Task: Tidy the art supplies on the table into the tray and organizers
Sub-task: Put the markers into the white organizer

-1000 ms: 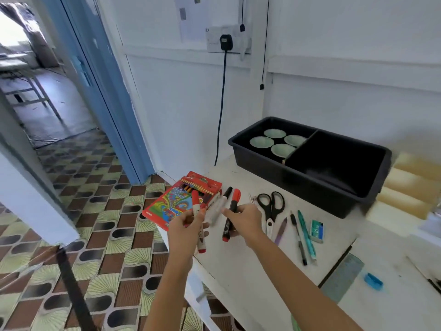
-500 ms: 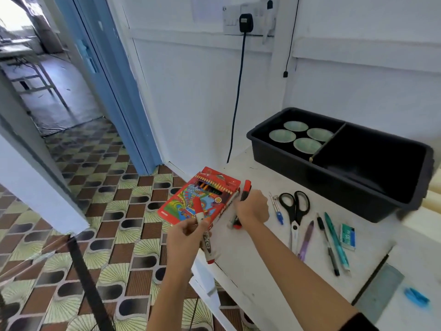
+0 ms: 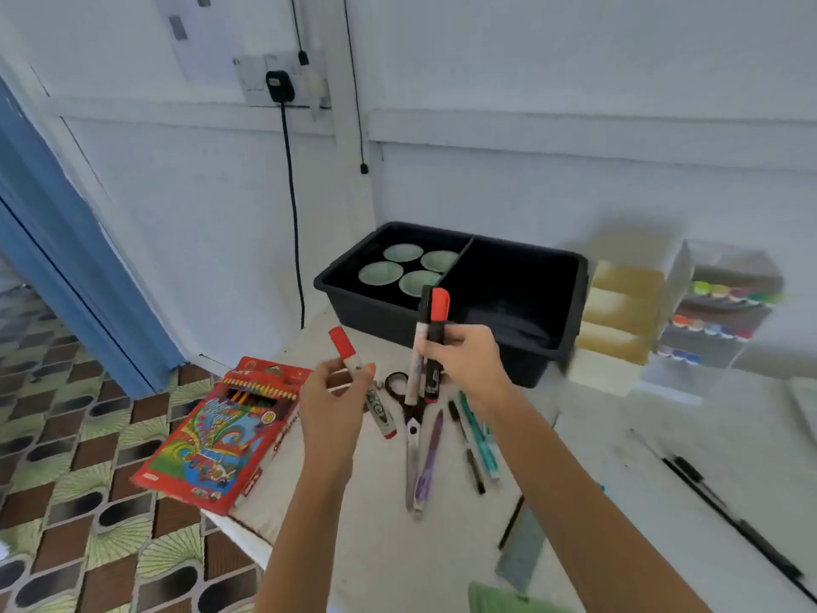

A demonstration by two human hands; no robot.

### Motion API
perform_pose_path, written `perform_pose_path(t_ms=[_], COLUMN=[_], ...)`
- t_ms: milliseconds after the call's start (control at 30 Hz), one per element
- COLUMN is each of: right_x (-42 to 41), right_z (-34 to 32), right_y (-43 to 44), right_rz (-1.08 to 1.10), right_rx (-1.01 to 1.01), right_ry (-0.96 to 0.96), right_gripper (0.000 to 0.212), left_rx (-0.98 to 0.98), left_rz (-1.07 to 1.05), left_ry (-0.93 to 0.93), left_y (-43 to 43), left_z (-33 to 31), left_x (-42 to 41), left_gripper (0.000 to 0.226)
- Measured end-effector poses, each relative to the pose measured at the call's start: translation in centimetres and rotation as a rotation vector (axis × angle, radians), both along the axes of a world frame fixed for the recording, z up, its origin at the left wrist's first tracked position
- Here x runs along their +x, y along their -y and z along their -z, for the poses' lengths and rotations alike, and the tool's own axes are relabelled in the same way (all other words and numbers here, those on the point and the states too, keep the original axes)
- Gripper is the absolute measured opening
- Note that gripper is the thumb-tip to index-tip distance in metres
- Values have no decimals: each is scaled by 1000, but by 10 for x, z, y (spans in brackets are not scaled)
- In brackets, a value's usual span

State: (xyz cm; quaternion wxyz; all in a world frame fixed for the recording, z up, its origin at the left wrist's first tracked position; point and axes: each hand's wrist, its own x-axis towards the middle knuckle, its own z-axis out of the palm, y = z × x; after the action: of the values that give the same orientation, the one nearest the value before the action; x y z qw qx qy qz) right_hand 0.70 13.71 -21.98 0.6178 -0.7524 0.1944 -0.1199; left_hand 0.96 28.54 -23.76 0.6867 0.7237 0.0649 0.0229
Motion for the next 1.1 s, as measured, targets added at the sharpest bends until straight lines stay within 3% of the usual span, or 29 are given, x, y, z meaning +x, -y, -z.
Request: perform_pose_path(t_ms=[200, 267, 333, 467, 800, 933, 1100], right_x=[-34, -43, -48, -48, -18, -9, -2], right_z=[-33, -39, -42, -37, -2, 13, 27], right_y=[82, 108, 131, 171, 197, 204, 207], right_rz=[200, 294, 383, 549, 361, 373, 421], right_rx=[-57, -109, -153, -370, -541, -483, -504], right_ry=[82, 104, 107, 104, 72, 94, -32], right_gripper=[9, 15, 9, 18, 16, 20, 21], left_rx=[13, 8, -15, 7, -18, 56, 177], left_rz=[169, 233, 295, 369, 505, 594, 710], left_ry=[182, 229, 259, 363, 446, 429, 422], left_y=[83, 112, 139, 187, 256, 270, 283], left_z=[-33, -39, -42, -44, -26, -14, 4], left_x=[1, 4, 7, 11, 43, 56, 59], left_gripper=[17, 20, 24, 27, 17, 27, 21])
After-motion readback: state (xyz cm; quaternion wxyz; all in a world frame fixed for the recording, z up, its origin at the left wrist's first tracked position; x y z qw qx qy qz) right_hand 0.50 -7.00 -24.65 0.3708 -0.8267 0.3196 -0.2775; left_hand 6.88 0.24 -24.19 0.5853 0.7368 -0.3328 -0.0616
